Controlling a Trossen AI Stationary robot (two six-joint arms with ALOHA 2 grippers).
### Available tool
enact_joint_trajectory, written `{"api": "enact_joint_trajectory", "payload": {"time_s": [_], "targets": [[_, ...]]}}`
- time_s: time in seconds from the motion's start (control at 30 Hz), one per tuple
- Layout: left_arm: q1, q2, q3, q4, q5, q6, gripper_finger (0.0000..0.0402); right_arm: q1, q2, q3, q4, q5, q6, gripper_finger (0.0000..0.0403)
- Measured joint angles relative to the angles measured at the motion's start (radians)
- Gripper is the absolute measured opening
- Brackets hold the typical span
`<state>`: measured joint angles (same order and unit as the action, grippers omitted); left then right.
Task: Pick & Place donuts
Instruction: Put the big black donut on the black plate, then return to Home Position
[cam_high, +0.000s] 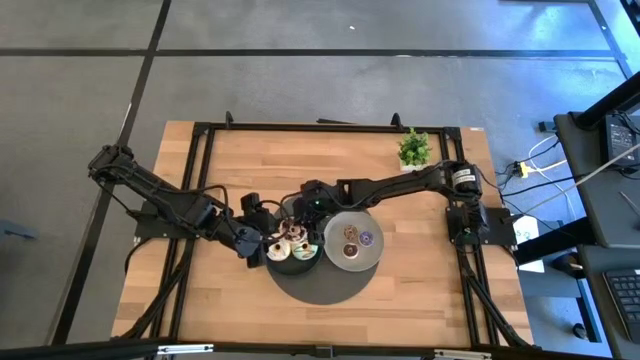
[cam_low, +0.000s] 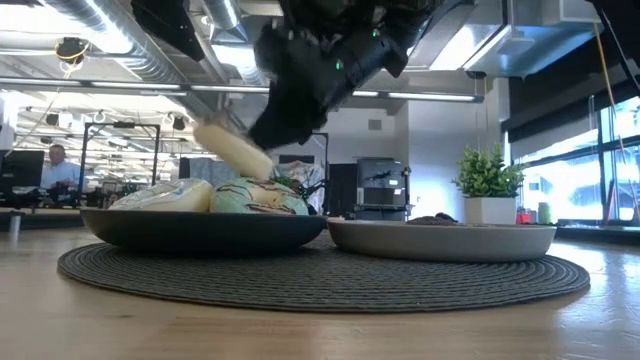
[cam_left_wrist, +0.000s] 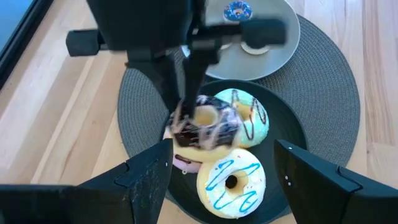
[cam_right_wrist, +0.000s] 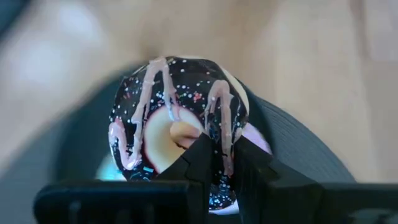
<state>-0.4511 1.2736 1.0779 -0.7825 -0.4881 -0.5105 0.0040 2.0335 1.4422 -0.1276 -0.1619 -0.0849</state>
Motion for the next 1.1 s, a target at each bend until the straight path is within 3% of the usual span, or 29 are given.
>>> {"api": "enact_joint_trajectory", "payload": {"time_s": [0.5,0.87,1.1], "targets": [[0.0,0.0,0.0,0.001,0.001,-0.002,0.0269,0.004,0.04,0.0,0.011,0.028,-0.03,0.0056],[0.0,0.0,0.0,0.001,-0.026,-0.008,0.0269,0.003,0.04,0.0,-0.006,-0.004,-0.041,0.0155],[0.017,0.006,-0.059,0.058,-0.058,-0.104,0.0269,0.004,0.04,0.0,-0.007,-0.005,-0.051,0.018]]}}
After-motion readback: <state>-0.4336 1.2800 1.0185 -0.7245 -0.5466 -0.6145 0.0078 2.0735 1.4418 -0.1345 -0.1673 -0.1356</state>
